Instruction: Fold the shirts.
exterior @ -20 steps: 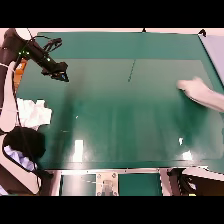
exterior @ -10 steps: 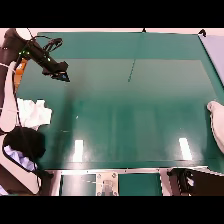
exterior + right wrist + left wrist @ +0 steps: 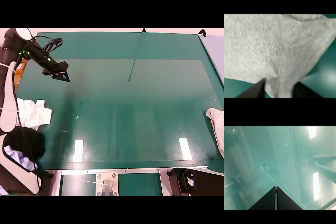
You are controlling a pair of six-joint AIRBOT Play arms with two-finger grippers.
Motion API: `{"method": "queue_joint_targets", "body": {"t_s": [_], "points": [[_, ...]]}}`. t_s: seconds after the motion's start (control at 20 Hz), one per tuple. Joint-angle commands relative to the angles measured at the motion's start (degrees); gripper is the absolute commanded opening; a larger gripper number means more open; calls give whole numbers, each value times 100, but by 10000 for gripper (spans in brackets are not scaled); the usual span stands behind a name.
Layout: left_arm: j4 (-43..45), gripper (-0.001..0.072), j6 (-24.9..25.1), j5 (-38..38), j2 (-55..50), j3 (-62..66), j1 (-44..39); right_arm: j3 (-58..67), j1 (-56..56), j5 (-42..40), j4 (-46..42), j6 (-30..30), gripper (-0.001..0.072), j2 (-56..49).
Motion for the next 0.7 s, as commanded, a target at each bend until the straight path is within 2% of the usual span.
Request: {"method": "queue_joint_targets", "body": {"t_s": [0.0, 0.15, 0.25, 0.35, 0.5, 0.65], "points": [[4, 24, 57, 103, 2, 2, 0, 402, 31, 807, -376, 328, 226, -9], [155, 24, 92, 96, 66, 2, 4, 1088, 186, 1784, -907, 1141, 205, 278], [304, 24, 173, 111, 216, 2, 4, 1434, 514, 2111, -1165, 1582, 205, 560], [308, 24, 247, 105, 437, -2, 4, 1547, 1176, 1921, -892, 1578, 28, 872], [306, 23, 234, 87, 824, -120, 4, 1543, 2756, 1154, -282, 1543, 9, 1180], [302, 24, 236, 225, 1539, -1128, 4, 1532, 4765, 702, -96, 1110, 8, 1248]]}}
